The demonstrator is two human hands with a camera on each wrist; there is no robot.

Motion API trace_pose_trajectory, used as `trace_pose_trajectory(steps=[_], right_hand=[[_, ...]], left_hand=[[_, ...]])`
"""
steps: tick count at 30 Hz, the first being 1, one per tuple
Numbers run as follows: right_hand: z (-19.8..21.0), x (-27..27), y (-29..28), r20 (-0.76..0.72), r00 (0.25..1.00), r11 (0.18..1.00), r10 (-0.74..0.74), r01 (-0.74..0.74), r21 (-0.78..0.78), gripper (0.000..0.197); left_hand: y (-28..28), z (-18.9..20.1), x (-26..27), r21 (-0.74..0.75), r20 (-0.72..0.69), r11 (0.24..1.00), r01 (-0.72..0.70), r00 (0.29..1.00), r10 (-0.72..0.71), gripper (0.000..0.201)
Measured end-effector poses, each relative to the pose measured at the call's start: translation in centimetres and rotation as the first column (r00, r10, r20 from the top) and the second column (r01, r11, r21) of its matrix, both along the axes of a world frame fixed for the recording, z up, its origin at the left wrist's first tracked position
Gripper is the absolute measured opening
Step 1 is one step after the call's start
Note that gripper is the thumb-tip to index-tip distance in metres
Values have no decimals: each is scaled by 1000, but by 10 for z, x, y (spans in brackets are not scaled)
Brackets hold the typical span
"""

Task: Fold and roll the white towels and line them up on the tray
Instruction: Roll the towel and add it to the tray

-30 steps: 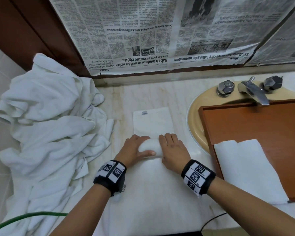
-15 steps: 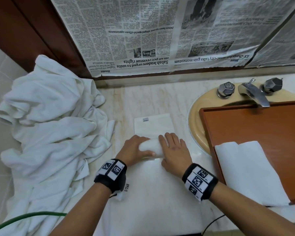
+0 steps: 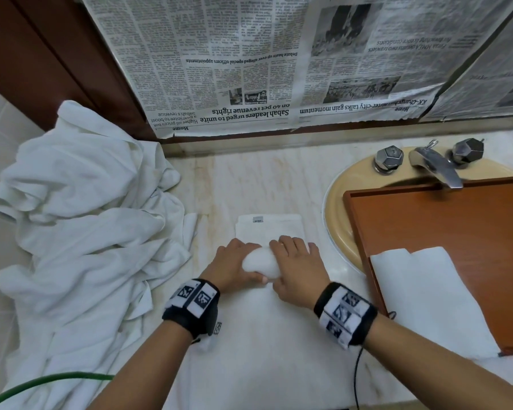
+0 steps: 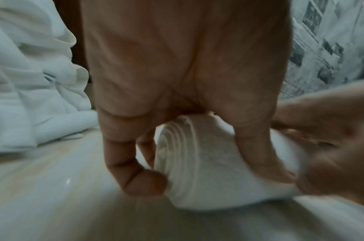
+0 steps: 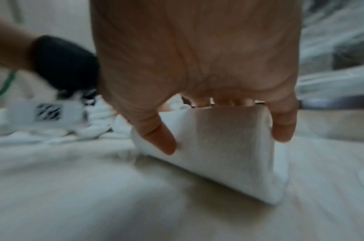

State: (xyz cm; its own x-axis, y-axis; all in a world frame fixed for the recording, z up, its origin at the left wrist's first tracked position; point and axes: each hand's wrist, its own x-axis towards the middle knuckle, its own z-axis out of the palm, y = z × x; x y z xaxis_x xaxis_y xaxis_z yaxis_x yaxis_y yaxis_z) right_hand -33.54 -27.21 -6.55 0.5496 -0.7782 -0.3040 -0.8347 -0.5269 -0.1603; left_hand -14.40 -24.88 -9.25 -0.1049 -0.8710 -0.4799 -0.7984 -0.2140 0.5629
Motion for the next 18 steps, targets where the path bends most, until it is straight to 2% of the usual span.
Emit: trace_pose_trajectory(steps=[3, 5, 7, 9, 10, 12, 14, 18], right_hand=[[-13, -2, 12, 3, 1000, 995, 6, -5, -104, 80], [-17, -3, 6, 8, 1000, 996, 5, -5, -94, 75], [-12, -2, -4, 16, 1000, 999, -6, 7, -45, 63], [-5, 2, -16, 39, 999, 998, -15, 12, 60, 56], [-2, 4, -22, 57, 998, 994, -27, 21, 103, 56], [2, 5, -28, 66, 997, 983, -48, 36, 180, 60], [1, 1, -23, 77, 995, 982, -64, 49, 181, 70], [-13, -8, 3, 22, 999, 997, 33, -31, -78, 86]], left_hand=[[-10, 9, 2, 32, -26, 997, 70, 997, -70, 76], [-5, 6, 1, -12, -37, 1000, 6, 999, -7, 89], [10, -2, -2, -182, -114, 976, -118, 989, 99, 93], [24, -11, -4, -390, -114, 911, -134, 989, 97, 80], [29, -14, -4, -441, -105, 889, -127, 990, 89, 75], [31, -19, -2, -412, -121, 895, -168, 984, 129, 71], [23, -17, 3, -325, -130, 930, -174, 982, 139, 73], [0, 3, 9, -134, -143, 987, -93, 987, 73, 64]])
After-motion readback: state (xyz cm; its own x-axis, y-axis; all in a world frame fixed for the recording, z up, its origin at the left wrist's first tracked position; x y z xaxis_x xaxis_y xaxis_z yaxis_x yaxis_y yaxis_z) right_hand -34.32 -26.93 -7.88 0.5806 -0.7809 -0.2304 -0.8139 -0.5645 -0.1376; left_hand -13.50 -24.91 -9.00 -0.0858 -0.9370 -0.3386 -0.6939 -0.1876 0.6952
